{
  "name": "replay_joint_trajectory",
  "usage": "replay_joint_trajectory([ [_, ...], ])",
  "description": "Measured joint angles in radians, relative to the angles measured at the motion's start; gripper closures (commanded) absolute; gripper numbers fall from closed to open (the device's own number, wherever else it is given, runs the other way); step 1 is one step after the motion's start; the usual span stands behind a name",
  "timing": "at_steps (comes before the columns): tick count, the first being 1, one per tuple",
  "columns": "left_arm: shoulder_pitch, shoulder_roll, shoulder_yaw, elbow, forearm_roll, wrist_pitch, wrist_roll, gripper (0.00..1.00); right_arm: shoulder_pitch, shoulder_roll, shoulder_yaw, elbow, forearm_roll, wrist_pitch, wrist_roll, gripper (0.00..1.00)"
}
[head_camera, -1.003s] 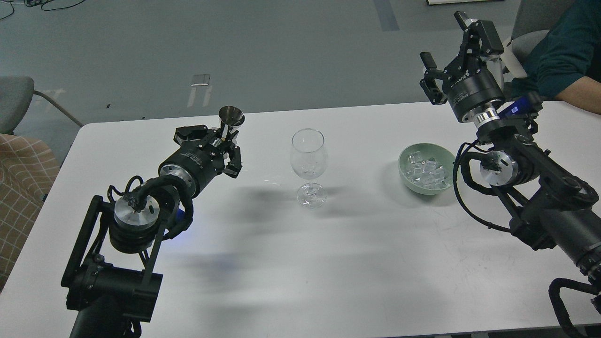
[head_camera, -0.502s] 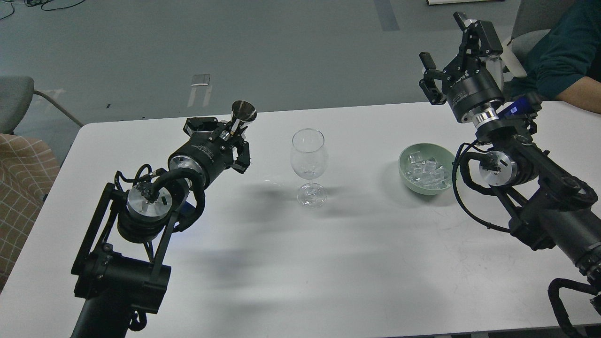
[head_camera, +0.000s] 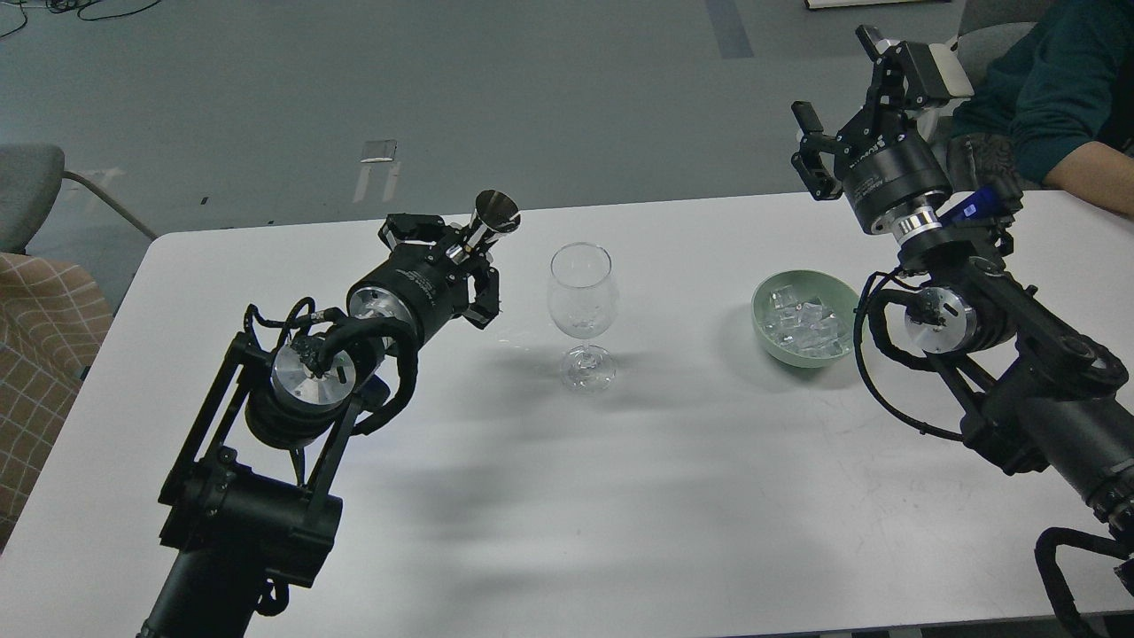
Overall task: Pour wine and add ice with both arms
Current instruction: 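Carry the jigger with the left gripper to above the wine glass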
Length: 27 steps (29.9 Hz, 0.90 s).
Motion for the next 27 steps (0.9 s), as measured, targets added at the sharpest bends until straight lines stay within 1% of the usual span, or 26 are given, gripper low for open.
replay_joint_trajectory([
  [7,-0.02,0.0,0.027,-0.016,0.002,-0.002,0.009,1.0,0.0,0.001,0.0,0.001,0.0,0.0,0.0,0.0],
  [18,-0.024,0.0,0.072,-0.02,0.066,-0.002,0.009,1.0,-0.003,0.0,0.0,0.001,0.0,0.0,0.0,0.0],
  [27,-0.024,0.0,0.08,-0.022,0.11,-0.003,0.008,1.0,-0.016,0.0,0.0,0.016,0.0,0.0,0.0,0.0],
])
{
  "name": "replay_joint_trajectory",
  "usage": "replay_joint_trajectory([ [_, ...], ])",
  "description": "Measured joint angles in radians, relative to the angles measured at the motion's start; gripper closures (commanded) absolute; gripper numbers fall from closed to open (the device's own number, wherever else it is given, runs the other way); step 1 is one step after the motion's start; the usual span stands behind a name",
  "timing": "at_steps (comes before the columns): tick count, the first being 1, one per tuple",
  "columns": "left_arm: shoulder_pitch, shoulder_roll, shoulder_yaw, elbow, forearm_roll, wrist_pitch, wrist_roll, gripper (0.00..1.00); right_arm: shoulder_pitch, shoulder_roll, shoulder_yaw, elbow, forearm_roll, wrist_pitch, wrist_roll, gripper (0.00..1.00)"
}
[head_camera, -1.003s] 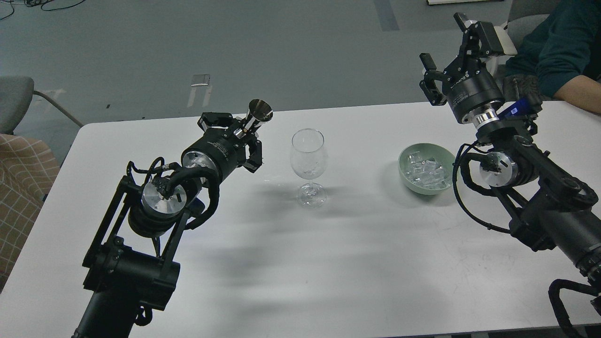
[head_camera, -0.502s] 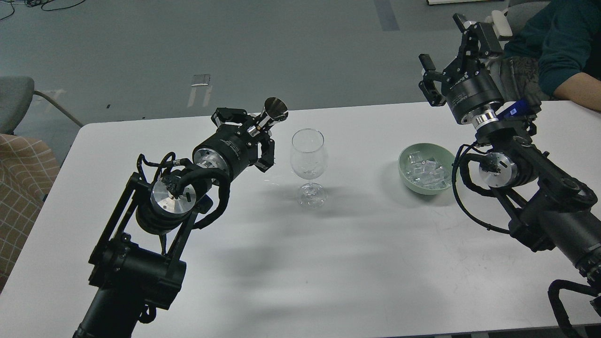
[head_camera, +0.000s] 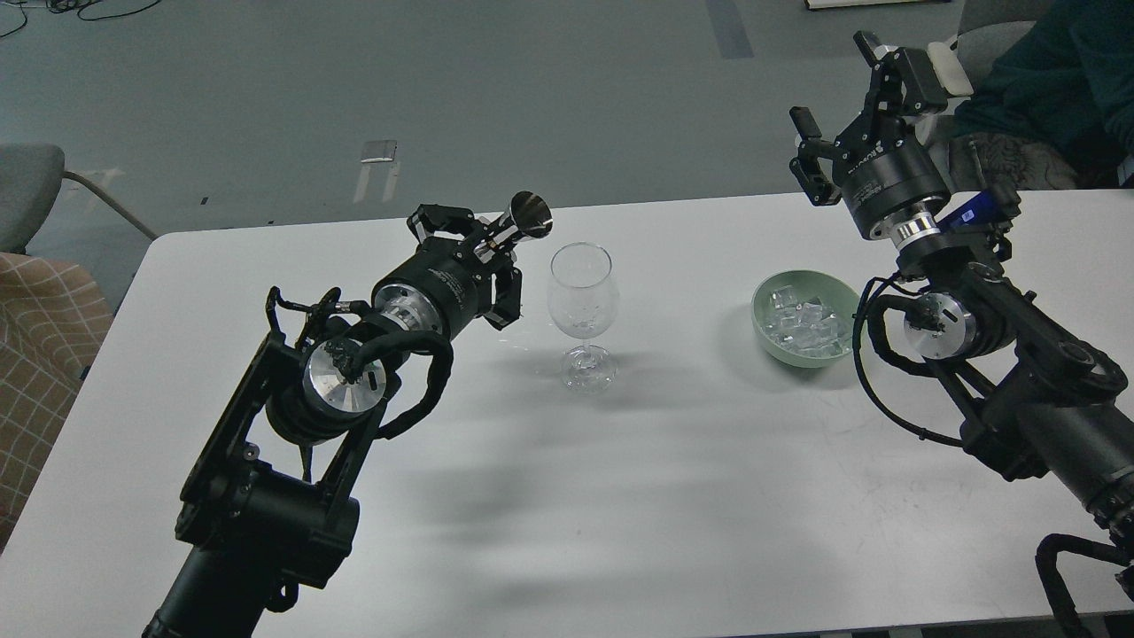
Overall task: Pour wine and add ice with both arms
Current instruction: 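Carry the jigger with the left gripper to above the wine glass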
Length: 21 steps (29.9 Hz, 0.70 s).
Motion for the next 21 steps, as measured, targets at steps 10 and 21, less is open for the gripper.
replay_joint_trajectory([
  [10,0.0,0.0,0.03,-0.002,0.046,0.0,0.002,1.0,-0.004,-0.001,0.0,0.004,0.0,0.0,0.0,0.0],
  [21,-0.002,0.0,0.074,-0.002,0.115,-0.002,0.003,1.0,-0.014,-0.002,0.001,0.012,0.0,-0.004,0.0,0.0],
])
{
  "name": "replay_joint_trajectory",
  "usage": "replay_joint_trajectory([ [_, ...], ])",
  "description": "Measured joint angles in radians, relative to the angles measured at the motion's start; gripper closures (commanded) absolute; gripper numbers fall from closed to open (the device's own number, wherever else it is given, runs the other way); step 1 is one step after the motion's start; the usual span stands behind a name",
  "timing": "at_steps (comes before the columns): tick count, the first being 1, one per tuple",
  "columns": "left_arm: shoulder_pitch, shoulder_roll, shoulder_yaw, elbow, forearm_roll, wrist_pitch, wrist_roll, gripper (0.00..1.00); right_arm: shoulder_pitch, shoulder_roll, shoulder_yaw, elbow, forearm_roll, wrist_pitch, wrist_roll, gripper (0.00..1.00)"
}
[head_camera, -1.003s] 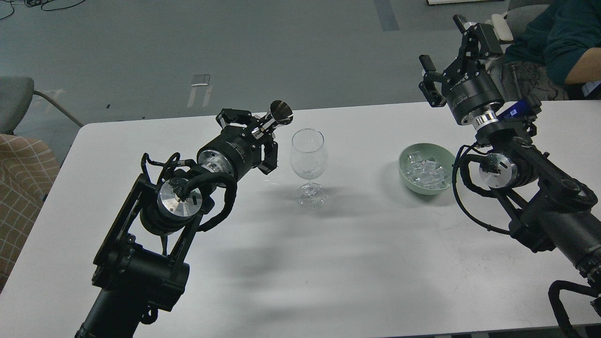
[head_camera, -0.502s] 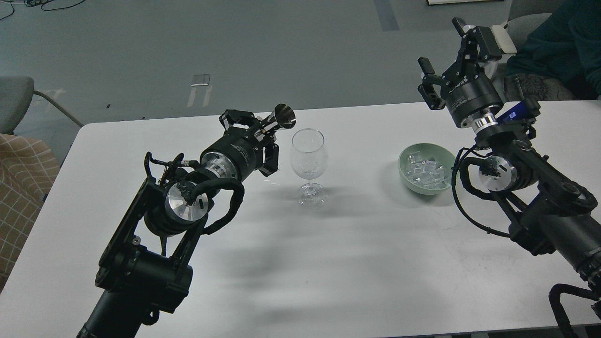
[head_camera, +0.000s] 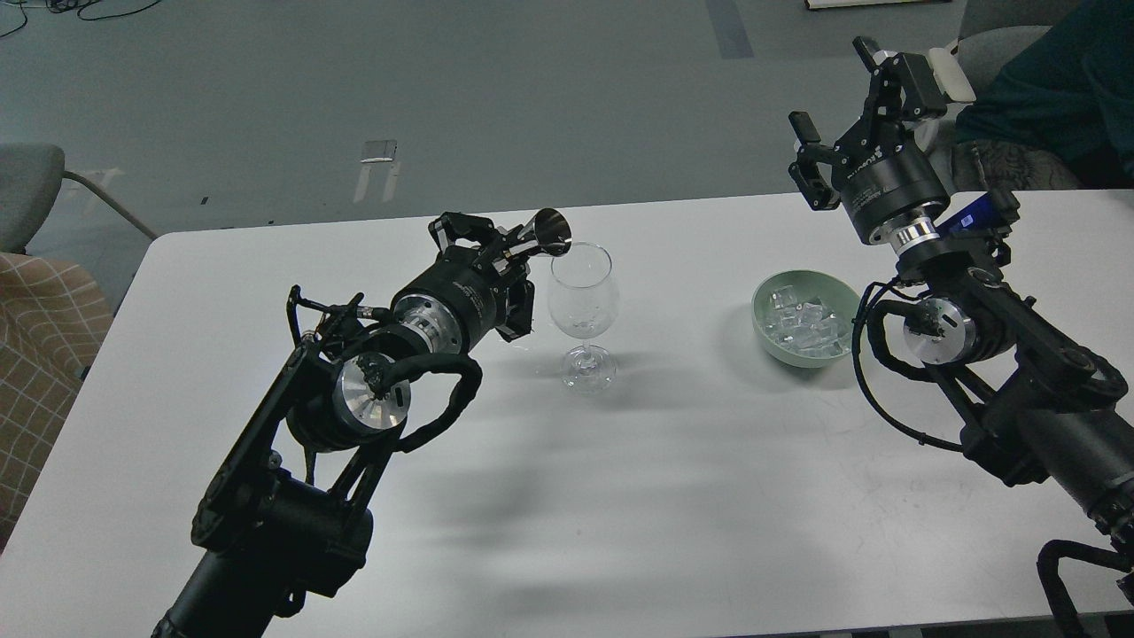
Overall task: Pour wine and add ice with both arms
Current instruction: 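Carry the jigger with the left gripper to above the wine glass, then tilt the jigger over the wine glass mouth with the left gripper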
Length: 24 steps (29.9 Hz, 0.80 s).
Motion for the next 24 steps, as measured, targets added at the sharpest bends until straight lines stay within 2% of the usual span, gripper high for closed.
replay_joint_trajectory([
  [24,-0.028,0.0,0.035,0.003,0.088,-0.001,0.0,1.0,-0.01,-0.009,0.003,0.008,0.0,0.0,0.0,0.0],
])
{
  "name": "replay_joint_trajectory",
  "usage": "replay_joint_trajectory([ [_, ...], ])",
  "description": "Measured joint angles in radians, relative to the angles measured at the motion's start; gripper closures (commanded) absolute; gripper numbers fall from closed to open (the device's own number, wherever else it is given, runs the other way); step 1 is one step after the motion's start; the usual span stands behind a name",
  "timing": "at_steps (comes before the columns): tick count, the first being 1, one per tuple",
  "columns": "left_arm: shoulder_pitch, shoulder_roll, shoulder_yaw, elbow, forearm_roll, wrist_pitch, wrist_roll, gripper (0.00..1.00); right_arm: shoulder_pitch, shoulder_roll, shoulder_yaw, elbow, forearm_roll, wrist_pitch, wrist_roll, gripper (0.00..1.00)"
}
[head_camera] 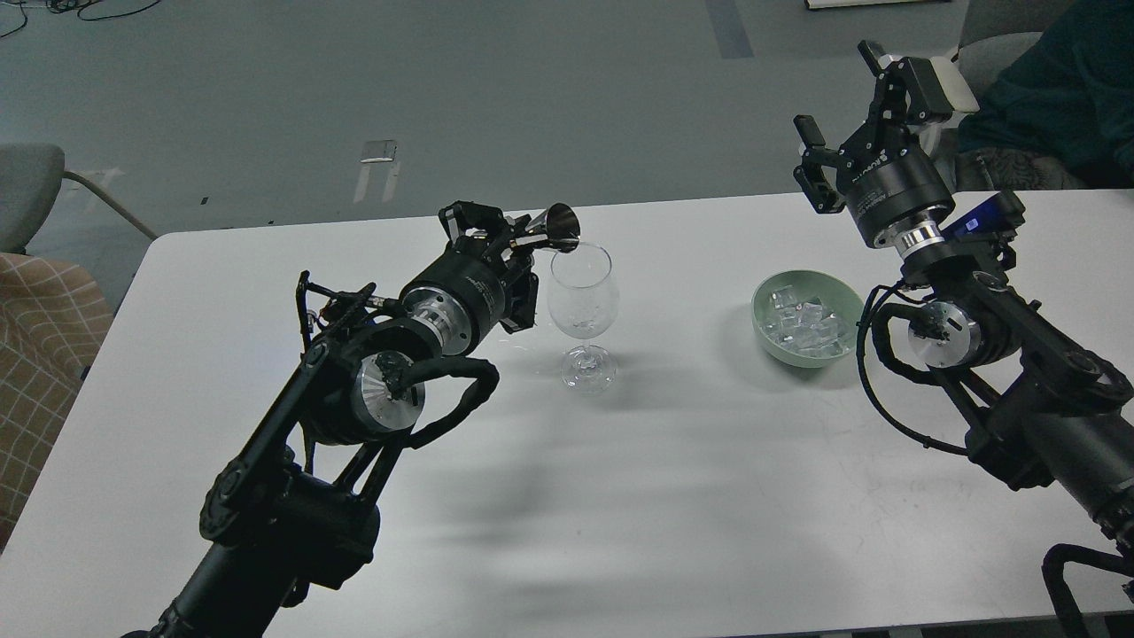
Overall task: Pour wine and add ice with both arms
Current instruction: 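Tilt the jigger over the wine glass mouth with the left gripper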
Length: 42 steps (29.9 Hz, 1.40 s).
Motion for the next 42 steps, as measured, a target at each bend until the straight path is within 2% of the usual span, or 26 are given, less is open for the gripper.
replay_joint_trajectory([
  [42,-0.014,0.0,0.024,0.009,0.205,-0.023,-0.011,1.0,-0.004,0.001,0.002,0.0,0.0,-0.001,0.0,0.0],
])
